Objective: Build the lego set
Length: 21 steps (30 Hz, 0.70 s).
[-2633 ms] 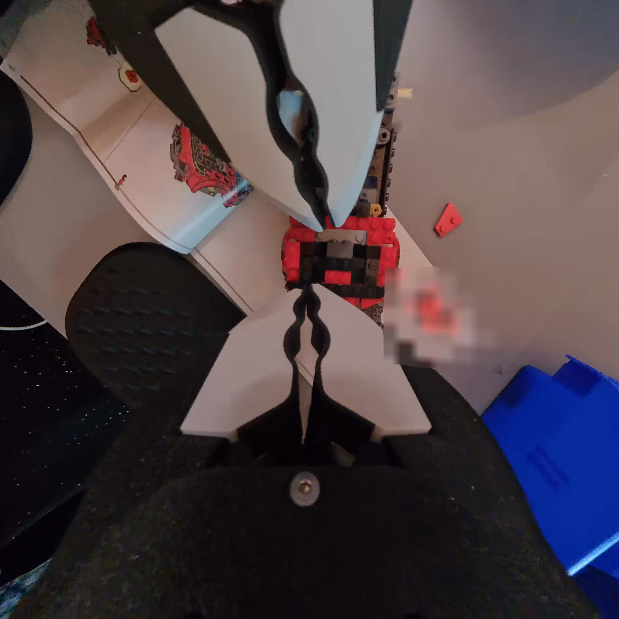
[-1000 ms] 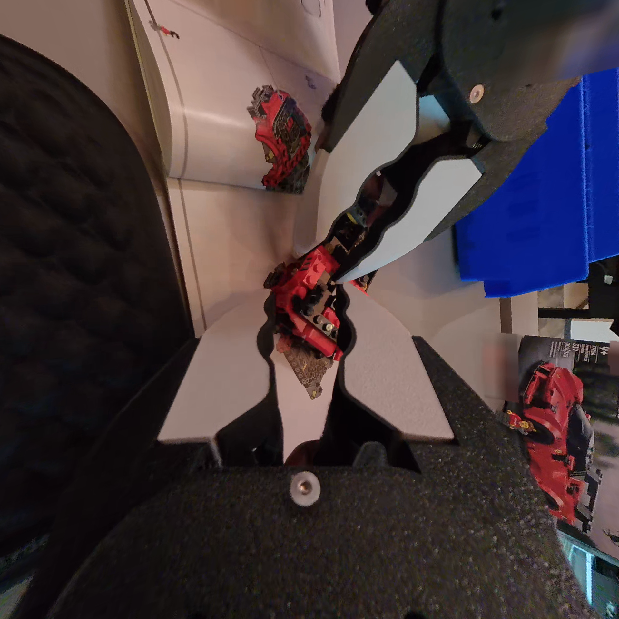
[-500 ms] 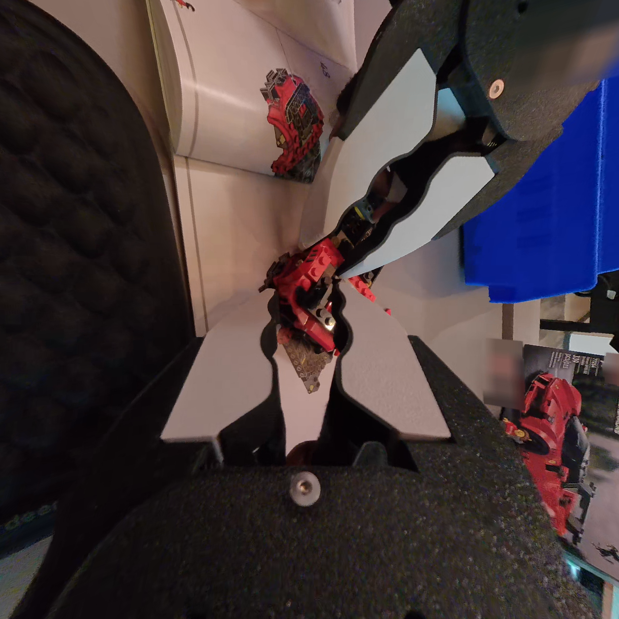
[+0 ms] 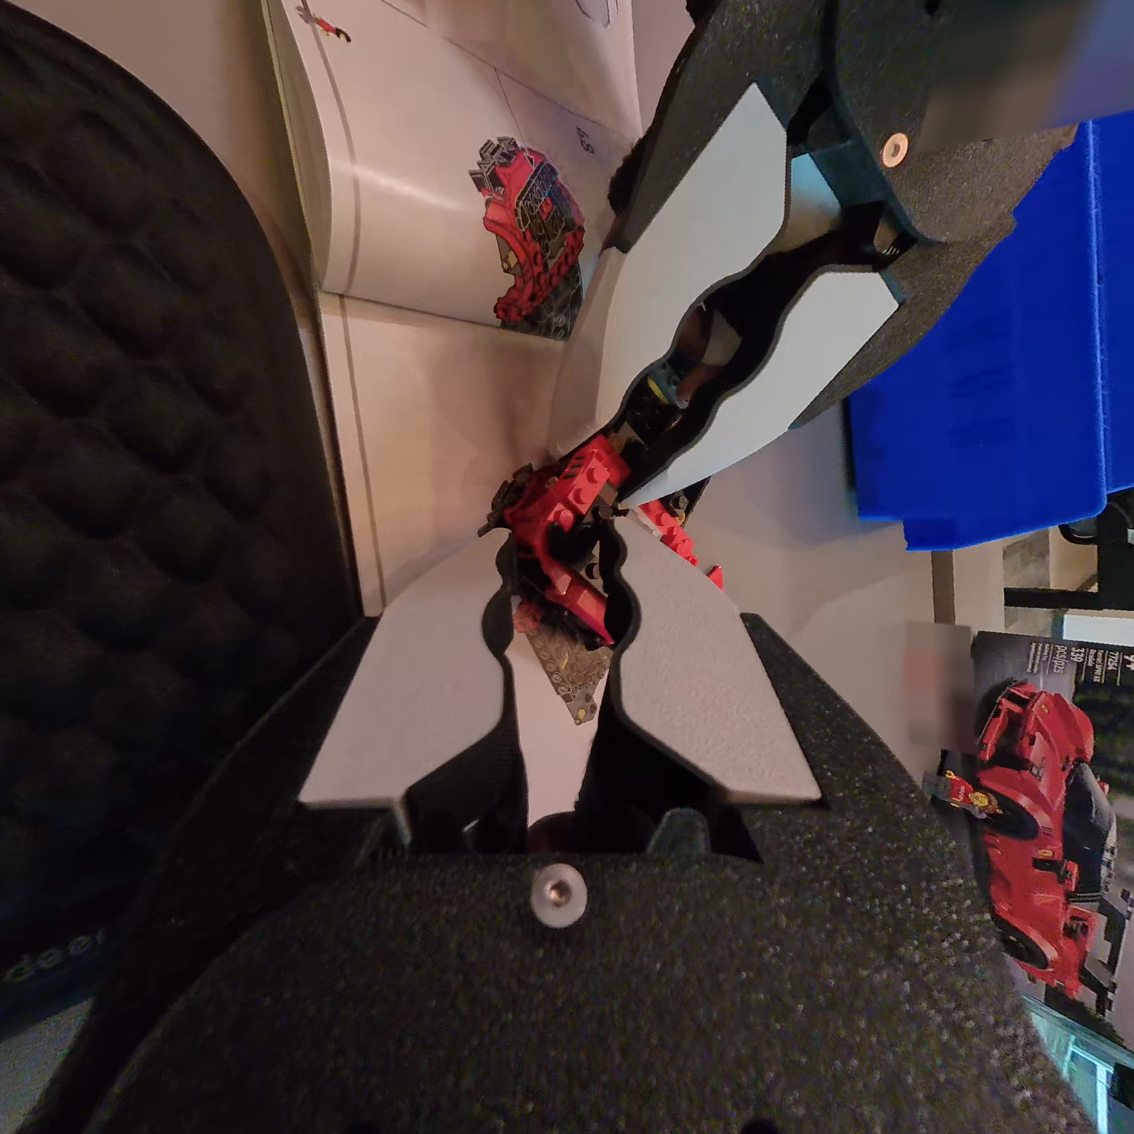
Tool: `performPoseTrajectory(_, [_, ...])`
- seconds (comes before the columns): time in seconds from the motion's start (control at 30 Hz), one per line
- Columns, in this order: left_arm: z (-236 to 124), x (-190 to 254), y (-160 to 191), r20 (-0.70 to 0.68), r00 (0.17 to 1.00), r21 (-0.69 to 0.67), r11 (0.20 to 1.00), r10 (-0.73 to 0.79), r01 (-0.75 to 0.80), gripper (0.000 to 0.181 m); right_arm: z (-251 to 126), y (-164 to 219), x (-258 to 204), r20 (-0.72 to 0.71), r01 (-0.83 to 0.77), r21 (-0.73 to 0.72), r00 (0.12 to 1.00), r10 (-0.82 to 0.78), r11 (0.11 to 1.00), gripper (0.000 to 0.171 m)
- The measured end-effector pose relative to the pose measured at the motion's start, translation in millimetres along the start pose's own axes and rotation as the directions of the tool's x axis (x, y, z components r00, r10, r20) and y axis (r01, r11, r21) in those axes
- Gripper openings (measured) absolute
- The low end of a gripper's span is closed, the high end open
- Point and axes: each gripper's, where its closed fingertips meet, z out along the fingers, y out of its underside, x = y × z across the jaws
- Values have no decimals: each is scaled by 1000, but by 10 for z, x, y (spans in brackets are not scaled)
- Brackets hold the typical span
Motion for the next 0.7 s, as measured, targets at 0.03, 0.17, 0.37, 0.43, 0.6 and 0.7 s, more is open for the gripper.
performPoseTrajectory(0.03, [-1, -2, 1, 1, 1000, 0, 1000, -1, 1, 21, 0, 0, 1, -2, 0, 2, 1000, 0, 1000, 25])
performPoseTrajectory(0.17, [-4, -10, 4, 2, 1000, 2, 1000, -7, 7, 21, 3, 3, 9, -11, -1, 5, 1000, 1, 1000, 25])
performPoseTrajectory(0.37, [-5, -13, 5, 2, 1000, 3, 1000, -10, 10, 21, 1, 3, 10, -18, -10, 10, 1000, 10, 1000, 25])
performPoseTrajectory(0.43, [-5, -13, 5, 2, 1000, 2, 1000, -8, 8, 21, 1, 2, 8, -18, -11, 8, 1000, 11, 1000, 25])
performPoseTrajectory(0.6, [-17, -26, -25, 6, 1000, 16, 1000, -9, 9, 20, -47, 2, 36, -22, -49, -10, 999, 49, 999, 25])
performPoseTrajectory(0.7, [-18, -11, -36, -8, 1000, 27, 1000, -14, 14, 20, -156, -73, 32, 6, -105, 52, 994, 105, 993, 14])
